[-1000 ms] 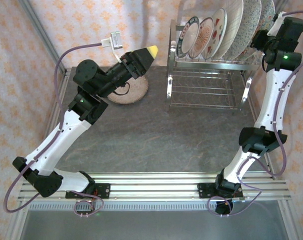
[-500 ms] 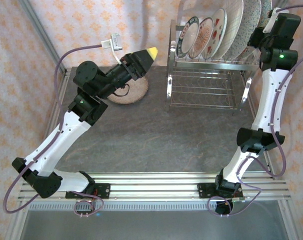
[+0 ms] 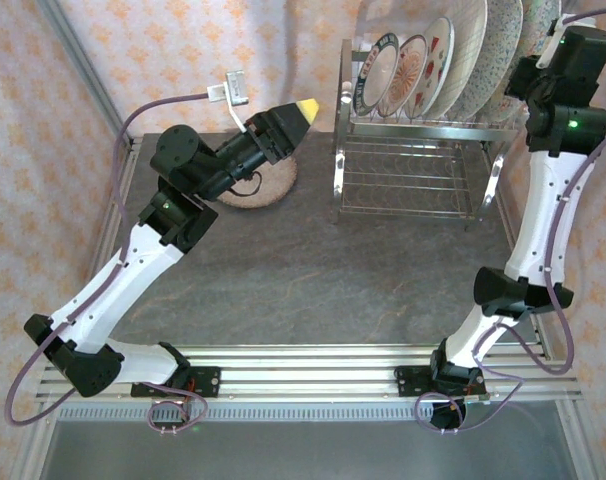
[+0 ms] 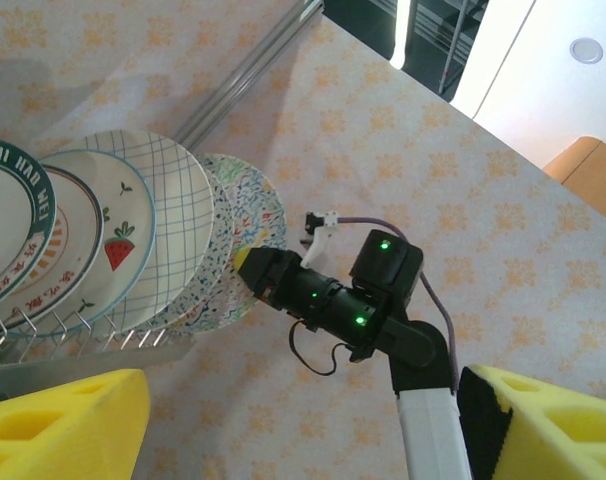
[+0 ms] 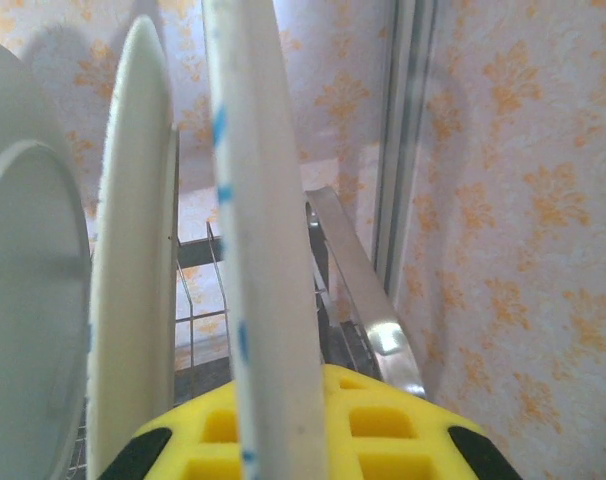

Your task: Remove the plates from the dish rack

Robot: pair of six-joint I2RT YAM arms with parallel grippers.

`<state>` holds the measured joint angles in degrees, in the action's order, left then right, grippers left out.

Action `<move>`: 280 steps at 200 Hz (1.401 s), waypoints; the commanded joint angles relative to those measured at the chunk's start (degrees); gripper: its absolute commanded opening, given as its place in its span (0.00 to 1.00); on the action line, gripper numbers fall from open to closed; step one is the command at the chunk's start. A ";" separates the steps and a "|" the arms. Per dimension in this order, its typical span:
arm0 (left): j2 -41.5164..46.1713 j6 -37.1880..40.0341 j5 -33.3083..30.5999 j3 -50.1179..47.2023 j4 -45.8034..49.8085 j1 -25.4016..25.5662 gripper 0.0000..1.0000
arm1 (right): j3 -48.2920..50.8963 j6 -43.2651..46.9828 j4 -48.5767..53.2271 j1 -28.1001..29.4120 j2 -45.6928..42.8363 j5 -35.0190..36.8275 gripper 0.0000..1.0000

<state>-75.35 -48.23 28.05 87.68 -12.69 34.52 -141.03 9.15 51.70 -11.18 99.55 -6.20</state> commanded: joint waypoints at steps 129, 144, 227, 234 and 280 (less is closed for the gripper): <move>-1.50 -5.48 -3.40 -0.58 1.16 5.01 0.79 | 0.67 -4.11 2.19 0.24 -13.86 4.56 0.00; -2.40 -6.43 -3.99 -0.50 1.67 6.14 0.79 | 0.76 -5.33 3.64 0.22 -15.15 4.70 0.00; -10.24 -13.33 -5.05 0.31 -1.38 13.06 0.76 | 4.73 -10.83 11.44 0.24 -23.54 7.64 0.00; -11.26 -13.97 -4.85 0.76 -1.54 13.60 0.76 | 4.88 -11.89 12.40 0.22 -23.98 7.73 0.00; -19.74 -18.80 -3.05 5.12 -1.05 17.52 0.67 | 5.20 -17.93 18.83 0.27 -27.07 8.95 0.00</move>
<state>-91.81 -63.51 23.64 89.08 -11.84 49.98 -136.05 -3.55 69.25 -11.18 74.67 1.19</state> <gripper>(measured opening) 0.673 0.097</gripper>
